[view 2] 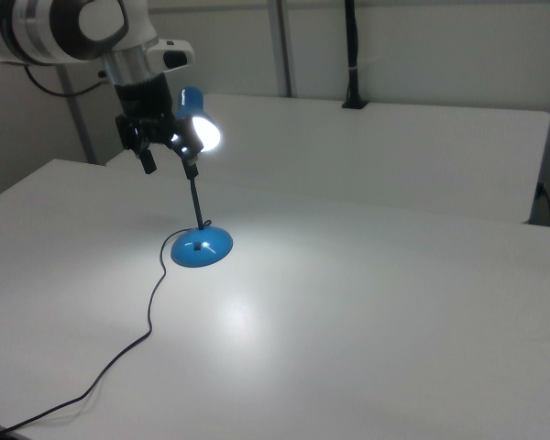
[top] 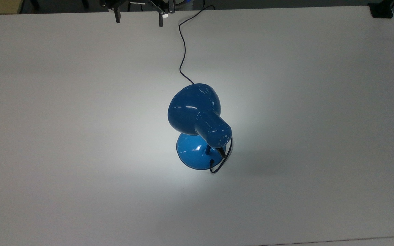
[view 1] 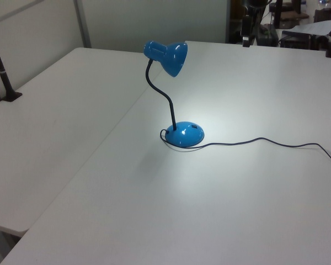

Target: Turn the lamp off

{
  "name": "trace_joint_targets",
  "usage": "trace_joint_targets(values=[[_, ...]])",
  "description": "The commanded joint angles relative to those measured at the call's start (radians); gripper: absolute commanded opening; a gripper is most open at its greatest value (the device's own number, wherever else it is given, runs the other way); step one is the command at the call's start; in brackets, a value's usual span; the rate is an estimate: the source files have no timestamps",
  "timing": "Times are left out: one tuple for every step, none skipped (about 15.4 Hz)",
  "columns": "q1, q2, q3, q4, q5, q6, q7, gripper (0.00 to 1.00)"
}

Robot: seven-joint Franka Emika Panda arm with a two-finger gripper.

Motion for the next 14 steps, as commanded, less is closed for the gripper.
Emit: trace_joint_targets(values=[[0.003, -0.004, 0.004, 0.008, 0.002, -0.033, 0.011, 1.0], [0.003, -0.004, 0.004, 0.007, 0.002, -0.035, 0.011, 1.0], [0.003, -0.004, 0.004, 0.007, 0.002, -0.035, 0.011, 1.0], [0.004, -0.003, 0.004, 0.007, 0.002, -0.033, 0.011, 1.0], [0.004, -0.004, 0.004, 0.007, 0.002, -0.035, 0.011, 1.0], [0.004, -0.003, 0.004, 0.007, 0.002, -0.035, 0.011, 1.0], [0.004, -0.003, 0.004, 0.007, 0.002, -0.033, 0.011, 1.0], [0.004, -0.004, 0.004, 0.005, 0.002, -0.035, 0.011, 1.0], [0.003, -0.004, 0.004, 0.005, 0.002, -0.035, 0.009, 1.0], [0.003, -0.003, 0.005, 0.005, 0.002, -0.033, 0.008, 1.0], [0.003, -0.004, 0.005, 0.004, 0.002, -0.035, 0.003, 0.94], [0.003, -0.004, 0.004, 0.002, 0.002, -0.035, -0.015, 0.82], [0.003, -0.004, 0.005, 0.002, 0.002, -0.035, -0.035, 0.64], [0.003, -0.006, 0.005, 0.001, 0.002, -0.035, -0.051, 0.43]])
